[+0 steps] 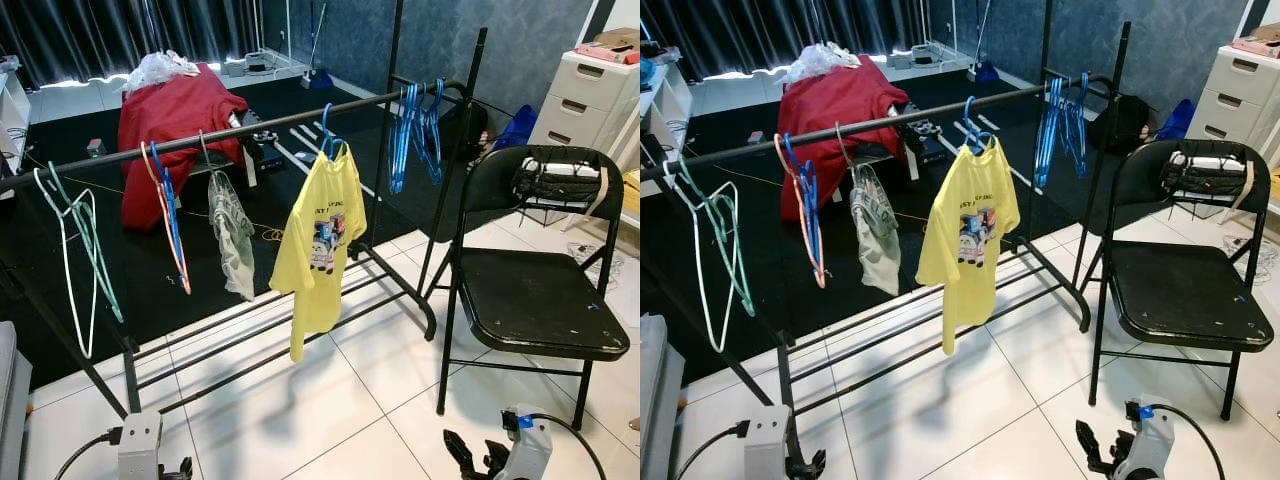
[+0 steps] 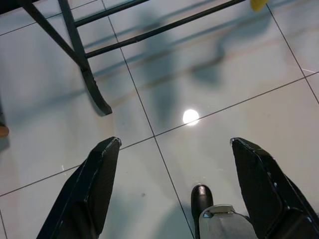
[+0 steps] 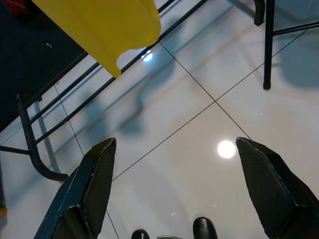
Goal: Hang hanger
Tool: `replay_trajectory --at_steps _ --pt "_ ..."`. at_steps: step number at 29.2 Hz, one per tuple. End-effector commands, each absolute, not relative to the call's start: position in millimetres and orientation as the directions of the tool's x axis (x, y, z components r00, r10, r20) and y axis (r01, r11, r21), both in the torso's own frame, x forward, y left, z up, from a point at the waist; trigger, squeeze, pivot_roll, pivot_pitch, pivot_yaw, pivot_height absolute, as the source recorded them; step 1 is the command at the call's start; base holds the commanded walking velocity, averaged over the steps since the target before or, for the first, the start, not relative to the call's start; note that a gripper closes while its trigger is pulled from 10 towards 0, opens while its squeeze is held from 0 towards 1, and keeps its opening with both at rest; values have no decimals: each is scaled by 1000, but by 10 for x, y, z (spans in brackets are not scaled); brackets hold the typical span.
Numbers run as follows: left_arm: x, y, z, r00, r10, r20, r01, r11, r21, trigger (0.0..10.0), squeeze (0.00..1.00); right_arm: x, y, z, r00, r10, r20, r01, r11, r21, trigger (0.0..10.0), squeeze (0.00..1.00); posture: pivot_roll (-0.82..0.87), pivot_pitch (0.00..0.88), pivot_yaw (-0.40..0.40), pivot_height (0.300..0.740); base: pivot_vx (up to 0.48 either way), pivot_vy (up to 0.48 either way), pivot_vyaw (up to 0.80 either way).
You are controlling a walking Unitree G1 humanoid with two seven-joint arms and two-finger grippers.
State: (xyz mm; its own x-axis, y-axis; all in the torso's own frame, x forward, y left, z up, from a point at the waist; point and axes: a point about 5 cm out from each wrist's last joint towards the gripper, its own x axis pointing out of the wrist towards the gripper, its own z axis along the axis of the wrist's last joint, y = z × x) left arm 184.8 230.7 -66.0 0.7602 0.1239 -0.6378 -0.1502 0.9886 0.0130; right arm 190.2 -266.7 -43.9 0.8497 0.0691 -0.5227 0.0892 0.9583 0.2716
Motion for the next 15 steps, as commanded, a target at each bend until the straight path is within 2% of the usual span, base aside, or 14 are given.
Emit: replay_trajectory --at_steps 1,5,15 --pt "1830 2342 -660 757 127 -641 -140 990 31 10000 0 1918 -2655 -423 862 69 -501 88 956 281 10000 0 -77 21 25 740 0 0 0" --pt "1820 2337 -666 756 125 -643 -138 990 31 10000 0 1810 -2914 -341 873 67 -483 82 956 281 10000 0 -74 19 19 740 0 0 0" --pt "1808 2329 -675 753 114 -648 -135 991 17 10000 0 1699 -2816 -437 871 89 -484 74 949 307 10000 0 -74 10 18 740 0 0 0"
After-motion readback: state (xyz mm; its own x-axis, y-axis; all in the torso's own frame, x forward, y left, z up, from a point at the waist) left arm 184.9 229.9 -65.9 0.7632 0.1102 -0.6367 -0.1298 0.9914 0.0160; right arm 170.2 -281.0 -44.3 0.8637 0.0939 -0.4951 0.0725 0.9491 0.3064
